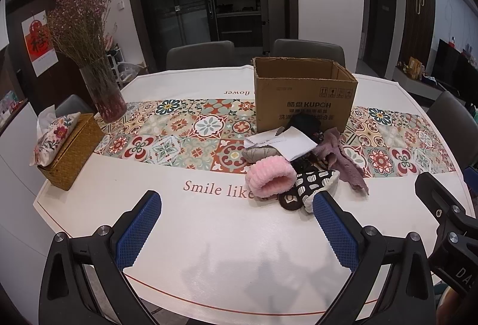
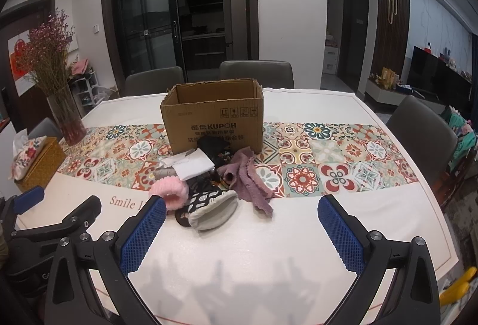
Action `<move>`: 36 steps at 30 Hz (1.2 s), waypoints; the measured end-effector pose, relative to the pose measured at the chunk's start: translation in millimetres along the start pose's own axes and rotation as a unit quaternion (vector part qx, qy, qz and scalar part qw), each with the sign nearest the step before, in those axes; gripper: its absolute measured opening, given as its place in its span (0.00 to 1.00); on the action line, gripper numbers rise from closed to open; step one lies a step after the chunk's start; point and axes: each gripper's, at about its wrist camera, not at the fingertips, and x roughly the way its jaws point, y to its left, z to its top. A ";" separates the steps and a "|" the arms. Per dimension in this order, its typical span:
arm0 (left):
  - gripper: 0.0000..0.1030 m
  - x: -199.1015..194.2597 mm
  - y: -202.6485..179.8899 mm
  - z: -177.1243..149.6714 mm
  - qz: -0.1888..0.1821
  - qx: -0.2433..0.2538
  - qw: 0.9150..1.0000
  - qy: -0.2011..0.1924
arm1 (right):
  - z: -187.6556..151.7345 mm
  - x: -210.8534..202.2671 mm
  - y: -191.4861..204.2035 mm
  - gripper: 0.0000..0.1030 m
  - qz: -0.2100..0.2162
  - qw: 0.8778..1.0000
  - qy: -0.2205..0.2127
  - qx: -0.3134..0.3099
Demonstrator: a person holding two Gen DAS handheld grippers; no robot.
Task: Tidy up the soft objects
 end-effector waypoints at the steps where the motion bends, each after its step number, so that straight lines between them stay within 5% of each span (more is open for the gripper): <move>1: 1.00 0.0 0.0 -0.2 0.000 0.000 1.000 0.000 | -0.2 0.1 -0.1 1.00 0.000 1.000 0.000 0.000; 36: 1.00 -0.3 0.0 0.3 0.000 0.001 1.000 -0.001 | 2.1 -0.9 -1.5 1.00 -0.001 1.000 -0.001 0.002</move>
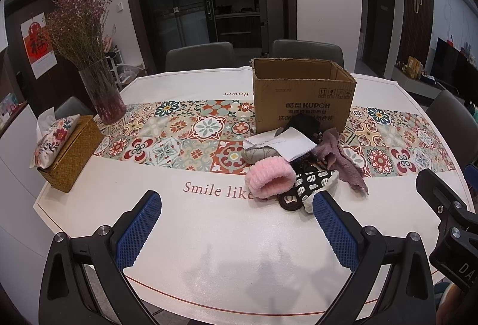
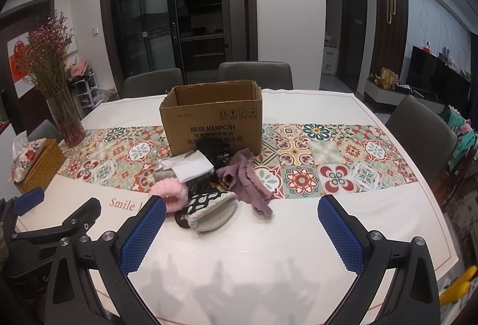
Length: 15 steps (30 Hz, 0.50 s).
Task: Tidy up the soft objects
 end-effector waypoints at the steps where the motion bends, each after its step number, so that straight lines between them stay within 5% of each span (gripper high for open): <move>1: 1.00 -0.2 0.3 0.4 0.000 0.000 1.000 0.000 | -0.2 0.4 0.0 1.00 0.000 1.000 0.000 0.000; 15: 1.00 0.1 0.6 1.1 0.000 0.002 1.000 0.001 | -0.3 1.1 -0.2 1.00 0.000 1.000 0.000 0.000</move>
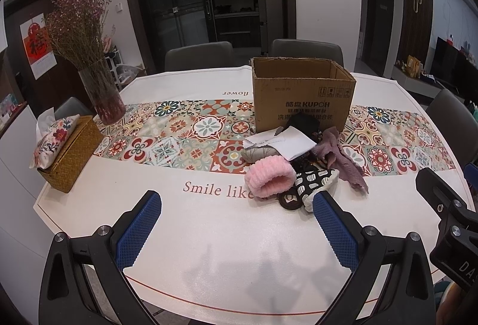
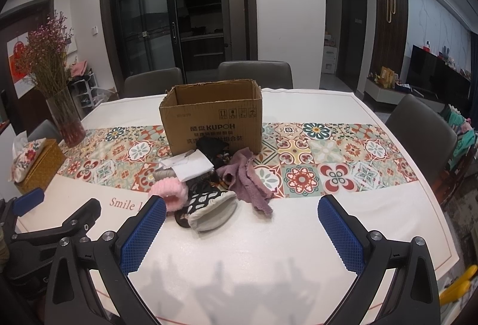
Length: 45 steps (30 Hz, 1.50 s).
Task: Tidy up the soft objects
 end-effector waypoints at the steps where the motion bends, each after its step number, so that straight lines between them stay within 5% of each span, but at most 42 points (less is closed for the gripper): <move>1: 1.00 0.0 0.0 0.1 0.000 0.000 1.000 0.000 | 0.1 0.2 0.0 1.00 0.000 1.000 0.000 0.000; 34: 1.00 59.3 -1.9 -0.1 0.012 0.015 0.999 0.047 | 3.4 53.5 9.9 1.00 0.000 0.999 0.050 -0.001; 45: 1.00 98.0 -11.6 3.6 -0.017 0.027 0.996 0.080 | 3.4 84.8 8.9 1.00 -0.005 0.997 0.078 0.002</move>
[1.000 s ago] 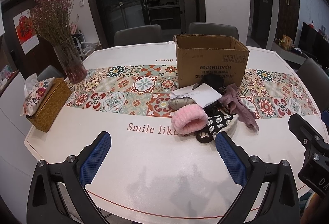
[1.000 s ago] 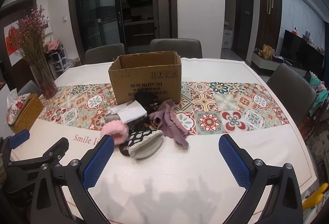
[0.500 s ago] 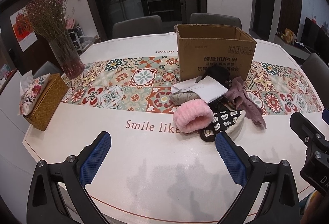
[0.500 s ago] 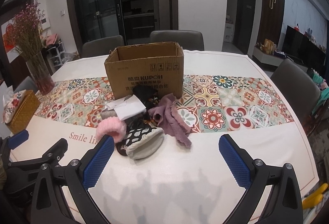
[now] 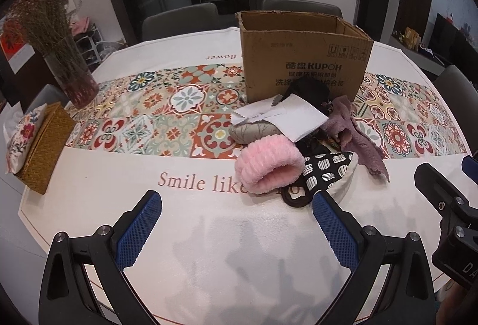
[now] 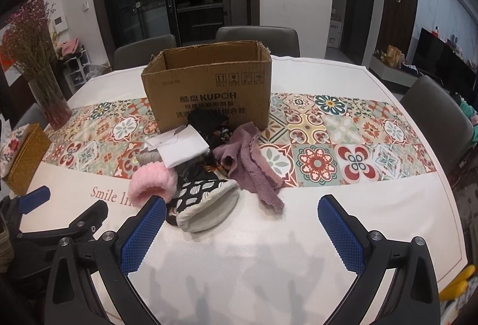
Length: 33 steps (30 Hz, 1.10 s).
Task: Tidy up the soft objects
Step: 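Reach the left tool to the pink wristband while the right tool reaches the patterned glove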
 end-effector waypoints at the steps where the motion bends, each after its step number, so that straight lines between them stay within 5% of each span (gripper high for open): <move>1: 1.00 4.2 -2.2 1.3 -0.004 0.002 1.000 0.004 | 0.4 2.8 -1.1 1.00 -0.001 1.000 0.002 0.002; 22: 0.92 73.4 -30.4 15.8 -0.003 0.038 0.998 0.058 | 3.4 64.0 -16.2 1.00 0.003 0.998 0.052 0.023; 33: 0.78 110.1 -18.4 16.9 -0.007 0.033 0.996 0.085 | 3.9 95.2 0.2 1.00 0.007 0.996 0.085 0.008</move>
